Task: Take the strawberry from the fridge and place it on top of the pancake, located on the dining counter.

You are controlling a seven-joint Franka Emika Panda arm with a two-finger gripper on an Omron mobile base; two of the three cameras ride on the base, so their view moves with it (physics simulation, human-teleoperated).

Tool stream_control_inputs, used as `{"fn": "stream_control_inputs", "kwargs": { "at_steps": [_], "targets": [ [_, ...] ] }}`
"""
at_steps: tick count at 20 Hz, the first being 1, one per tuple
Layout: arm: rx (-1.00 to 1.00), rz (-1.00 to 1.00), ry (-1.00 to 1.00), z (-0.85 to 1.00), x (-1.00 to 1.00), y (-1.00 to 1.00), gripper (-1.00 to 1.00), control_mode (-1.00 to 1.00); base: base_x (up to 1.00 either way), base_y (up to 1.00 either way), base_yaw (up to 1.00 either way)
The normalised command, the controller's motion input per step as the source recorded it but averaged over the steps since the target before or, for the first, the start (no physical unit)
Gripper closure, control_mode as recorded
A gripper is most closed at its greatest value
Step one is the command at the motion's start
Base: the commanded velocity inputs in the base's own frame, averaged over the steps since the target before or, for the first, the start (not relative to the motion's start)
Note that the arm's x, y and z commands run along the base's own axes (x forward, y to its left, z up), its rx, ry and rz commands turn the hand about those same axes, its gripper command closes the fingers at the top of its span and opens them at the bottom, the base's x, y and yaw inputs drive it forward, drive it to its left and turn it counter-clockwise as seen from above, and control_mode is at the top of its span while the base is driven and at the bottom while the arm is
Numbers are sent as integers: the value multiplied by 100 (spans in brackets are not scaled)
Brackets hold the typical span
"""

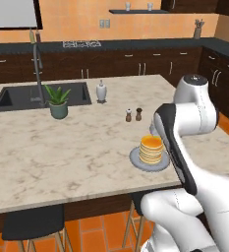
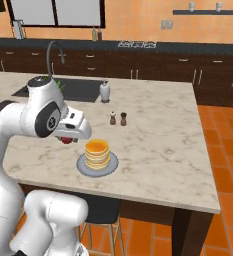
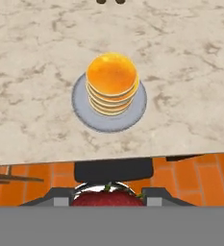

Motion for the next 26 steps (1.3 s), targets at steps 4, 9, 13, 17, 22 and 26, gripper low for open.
{"fn": "stream_control_inputs", "kwargs": {
  "at_steps": [4,9,13,17,22,26],
  "targets": [
    [4,0,1,-39,100,-31,100,-100,0,0,0],
    [5,4,14,-87,100,-31,100,-100,0,0,0],
    [0,0,11,-69,100,0,100,-100,0,0,0],
    [0,0,11,-39,87,0,100,-100,0,0,0],
    [0,0,1,-28,4,0,100,-100,0,0,0],
    [0,0,0,-13,-29,0,100,-100,0,0,0]
  ]
}}
